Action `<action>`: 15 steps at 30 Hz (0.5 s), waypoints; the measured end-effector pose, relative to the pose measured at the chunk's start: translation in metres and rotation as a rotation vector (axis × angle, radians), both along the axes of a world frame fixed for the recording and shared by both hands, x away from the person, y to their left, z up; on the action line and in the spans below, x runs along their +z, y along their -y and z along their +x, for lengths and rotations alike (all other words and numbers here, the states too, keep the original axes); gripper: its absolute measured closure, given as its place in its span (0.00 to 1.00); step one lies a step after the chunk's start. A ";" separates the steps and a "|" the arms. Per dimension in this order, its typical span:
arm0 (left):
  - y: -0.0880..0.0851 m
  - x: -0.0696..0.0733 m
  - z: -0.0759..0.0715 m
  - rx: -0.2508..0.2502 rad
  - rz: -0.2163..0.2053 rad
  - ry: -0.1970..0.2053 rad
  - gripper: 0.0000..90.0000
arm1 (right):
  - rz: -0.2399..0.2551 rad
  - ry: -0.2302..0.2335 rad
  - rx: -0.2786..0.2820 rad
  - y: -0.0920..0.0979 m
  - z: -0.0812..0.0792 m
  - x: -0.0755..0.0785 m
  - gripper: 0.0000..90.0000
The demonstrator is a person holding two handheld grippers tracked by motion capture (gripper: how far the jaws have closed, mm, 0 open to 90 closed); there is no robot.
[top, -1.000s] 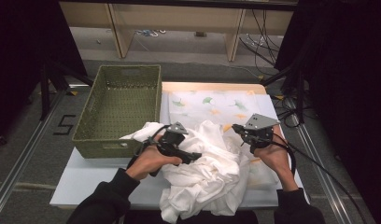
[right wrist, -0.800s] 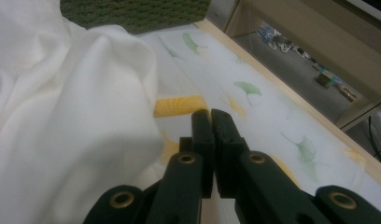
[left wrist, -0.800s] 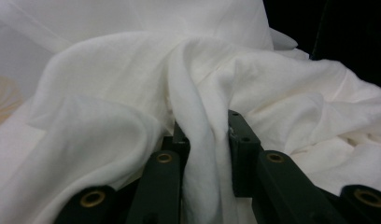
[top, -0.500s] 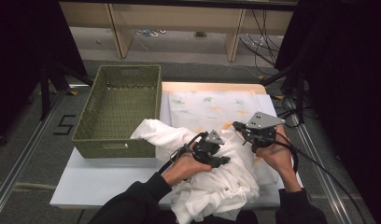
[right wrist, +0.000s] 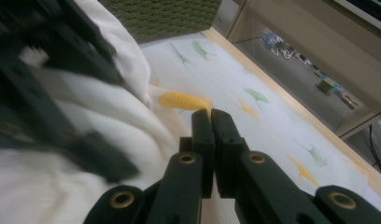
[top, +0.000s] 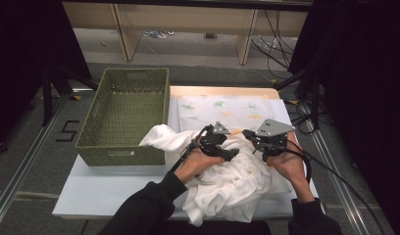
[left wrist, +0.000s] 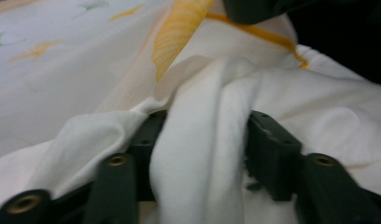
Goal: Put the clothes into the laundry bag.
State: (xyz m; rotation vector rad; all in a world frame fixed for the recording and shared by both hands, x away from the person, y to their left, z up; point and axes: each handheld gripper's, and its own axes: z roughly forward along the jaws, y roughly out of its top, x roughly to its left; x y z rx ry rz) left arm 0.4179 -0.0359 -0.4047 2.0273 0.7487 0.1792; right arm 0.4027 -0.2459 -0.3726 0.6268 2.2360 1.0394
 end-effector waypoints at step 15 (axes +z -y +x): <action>-0.091 -0.009 0.002 0.071 0.229 -0.053 0.25 | 0.001 0.002 0.012 -0.001 0.001 0.000 1.00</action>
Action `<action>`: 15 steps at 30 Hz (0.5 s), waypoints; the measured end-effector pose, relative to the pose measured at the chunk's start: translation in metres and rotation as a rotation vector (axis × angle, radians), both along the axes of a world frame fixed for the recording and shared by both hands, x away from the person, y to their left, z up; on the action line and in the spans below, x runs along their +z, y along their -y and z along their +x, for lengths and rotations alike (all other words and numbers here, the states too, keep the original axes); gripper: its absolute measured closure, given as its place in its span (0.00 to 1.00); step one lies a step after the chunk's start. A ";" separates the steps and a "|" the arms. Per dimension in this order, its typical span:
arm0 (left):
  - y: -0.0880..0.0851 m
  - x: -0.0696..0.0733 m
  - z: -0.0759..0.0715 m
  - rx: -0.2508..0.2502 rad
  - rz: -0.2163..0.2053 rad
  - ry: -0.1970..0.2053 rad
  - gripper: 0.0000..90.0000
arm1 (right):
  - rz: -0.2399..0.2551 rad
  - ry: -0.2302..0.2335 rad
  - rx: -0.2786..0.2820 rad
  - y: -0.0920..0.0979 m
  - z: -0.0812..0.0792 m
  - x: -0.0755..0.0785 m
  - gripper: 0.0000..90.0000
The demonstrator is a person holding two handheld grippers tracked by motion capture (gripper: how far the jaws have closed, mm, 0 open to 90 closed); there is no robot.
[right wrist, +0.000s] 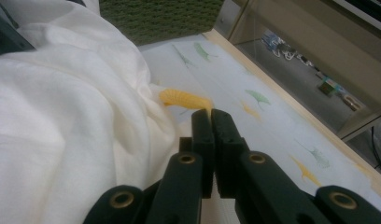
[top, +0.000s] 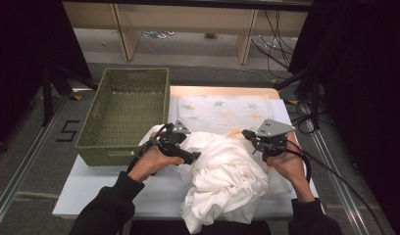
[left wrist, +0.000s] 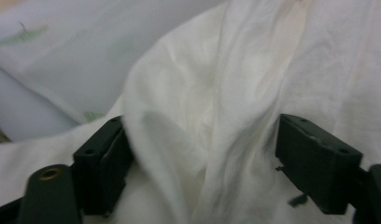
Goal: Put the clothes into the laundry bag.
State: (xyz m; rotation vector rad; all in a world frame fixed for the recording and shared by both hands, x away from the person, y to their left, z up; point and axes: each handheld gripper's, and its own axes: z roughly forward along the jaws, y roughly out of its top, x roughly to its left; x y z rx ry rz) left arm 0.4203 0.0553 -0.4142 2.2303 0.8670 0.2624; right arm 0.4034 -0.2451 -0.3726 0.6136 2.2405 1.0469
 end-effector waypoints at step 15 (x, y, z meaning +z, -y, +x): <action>0.096 0.018 -0.046 -0.222 -0.182 0.072 0.91 | 0.010 0.026 0.000 0.003 -0.004 0.009 1.00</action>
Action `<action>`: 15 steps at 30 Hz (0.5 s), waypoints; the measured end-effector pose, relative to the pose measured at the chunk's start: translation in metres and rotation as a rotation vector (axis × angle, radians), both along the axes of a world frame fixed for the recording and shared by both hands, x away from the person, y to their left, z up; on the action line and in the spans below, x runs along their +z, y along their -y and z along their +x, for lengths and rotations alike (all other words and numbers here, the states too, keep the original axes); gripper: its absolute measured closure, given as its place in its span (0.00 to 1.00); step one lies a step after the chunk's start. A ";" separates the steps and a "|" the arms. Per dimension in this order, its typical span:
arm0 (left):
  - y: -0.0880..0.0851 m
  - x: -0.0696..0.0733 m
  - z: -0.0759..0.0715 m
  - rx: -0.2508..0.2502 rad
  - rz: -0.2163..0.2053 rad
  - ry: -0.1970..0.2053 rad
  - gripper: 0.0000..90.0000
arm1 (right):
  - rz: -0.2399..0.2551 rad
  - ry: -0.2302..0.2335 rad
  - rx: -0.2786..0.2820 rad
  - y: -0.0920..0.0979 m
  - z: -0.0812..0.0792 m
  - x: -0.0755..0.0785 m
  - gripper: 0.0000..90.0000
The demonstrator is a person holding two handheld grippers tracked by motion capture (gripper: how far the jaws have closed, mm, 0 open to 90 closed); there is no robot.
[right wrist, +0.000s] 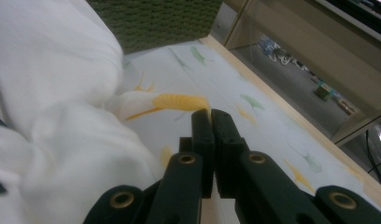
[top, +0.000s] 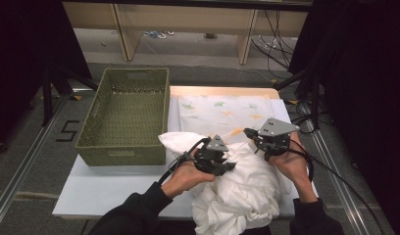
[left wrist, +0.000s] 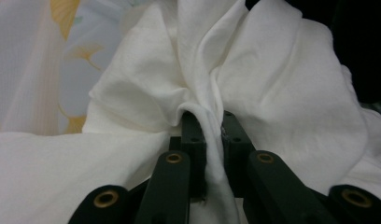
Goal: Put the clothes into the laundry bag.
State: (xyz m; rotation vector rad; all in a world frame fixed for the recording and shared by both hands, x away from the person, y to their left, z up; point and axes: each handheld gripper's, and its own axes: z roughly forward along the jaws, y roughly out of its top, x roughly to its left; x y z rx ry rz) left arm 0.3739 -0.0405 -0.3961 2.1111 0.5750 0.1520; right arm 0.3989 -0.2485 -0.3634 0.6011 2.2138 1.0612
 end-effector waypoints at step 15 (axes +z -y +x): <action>0.003 -0.039 0.065 0.208 0.000 -0.100 0.76 | -0.019 -0.019 -0.003 0.000 -0.001 -0.001 1.00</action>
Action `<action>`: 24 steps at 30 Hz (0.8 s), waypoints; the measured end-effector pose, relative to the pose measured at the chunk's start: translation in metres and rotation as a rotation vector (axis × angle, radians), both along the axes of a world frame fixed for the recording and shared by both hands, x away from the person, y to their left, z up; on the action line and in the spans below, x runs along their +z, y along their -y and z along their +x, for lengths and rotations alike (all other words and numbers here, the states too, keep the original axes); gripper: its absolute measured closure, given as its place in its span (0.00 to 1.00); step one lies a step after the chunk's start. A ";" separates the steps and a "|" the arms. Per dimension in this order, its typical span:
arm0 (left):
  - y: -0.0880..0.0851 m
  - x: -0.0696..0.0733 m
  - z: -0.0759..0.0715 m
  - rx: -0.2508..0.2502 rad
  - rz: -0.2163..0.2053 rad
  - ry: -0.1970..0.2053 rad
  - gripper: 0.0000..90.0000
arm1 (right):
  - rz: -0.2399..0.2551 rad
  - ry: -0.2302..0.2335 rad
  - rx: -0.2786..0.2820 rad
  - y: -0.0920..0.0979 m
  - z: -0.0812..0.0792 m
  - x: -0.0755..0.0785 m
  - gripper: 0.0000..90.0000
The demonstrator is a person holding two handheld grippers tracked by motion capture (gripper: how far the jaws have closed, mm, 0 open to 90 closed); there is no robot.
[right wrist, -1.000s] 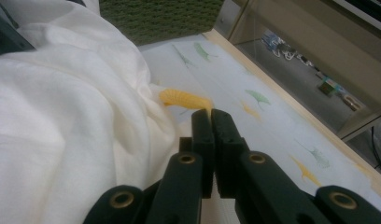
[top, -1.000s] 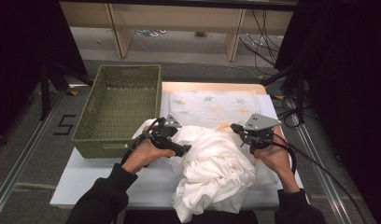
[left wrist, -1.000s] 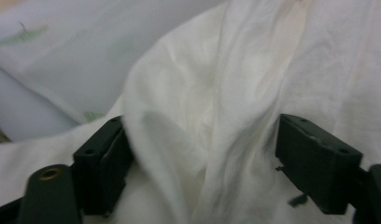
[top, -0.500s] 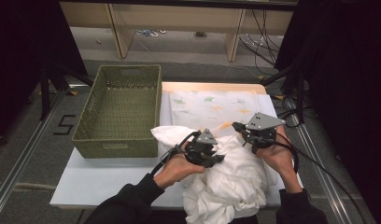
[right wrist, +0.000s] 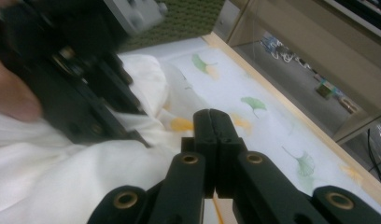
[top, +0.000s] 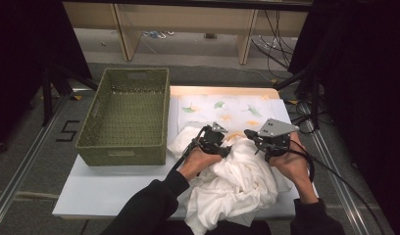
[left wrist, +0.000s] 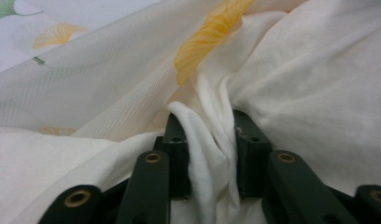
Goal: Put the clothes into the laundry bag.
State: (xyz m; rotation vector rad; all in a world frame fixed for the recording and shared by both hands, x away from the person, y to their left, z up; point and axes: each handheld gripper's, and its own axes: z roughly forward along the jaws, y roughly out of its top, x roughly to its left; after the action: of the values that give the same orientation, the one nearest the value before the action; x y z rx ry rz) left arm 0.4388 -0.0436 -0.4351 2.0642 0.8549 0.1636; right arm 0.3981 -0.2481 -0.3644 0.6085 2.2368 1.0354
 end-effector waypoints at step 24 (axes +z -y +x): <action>-0.058 0.038 -0.035 -0.075 0.025 0.023 0.19 | -0.086 -0.123 -0.026 0.026 0.016 -0.017 0.57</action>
State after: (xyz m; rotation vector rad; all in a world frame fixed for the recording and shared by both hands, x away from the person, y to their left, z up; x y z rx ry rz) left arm 0.4043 0.0146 -0.3974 2.1106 0.7639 0.1571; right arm 0.4146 -0.2736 -0.3817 0.6785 2.3603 0.9051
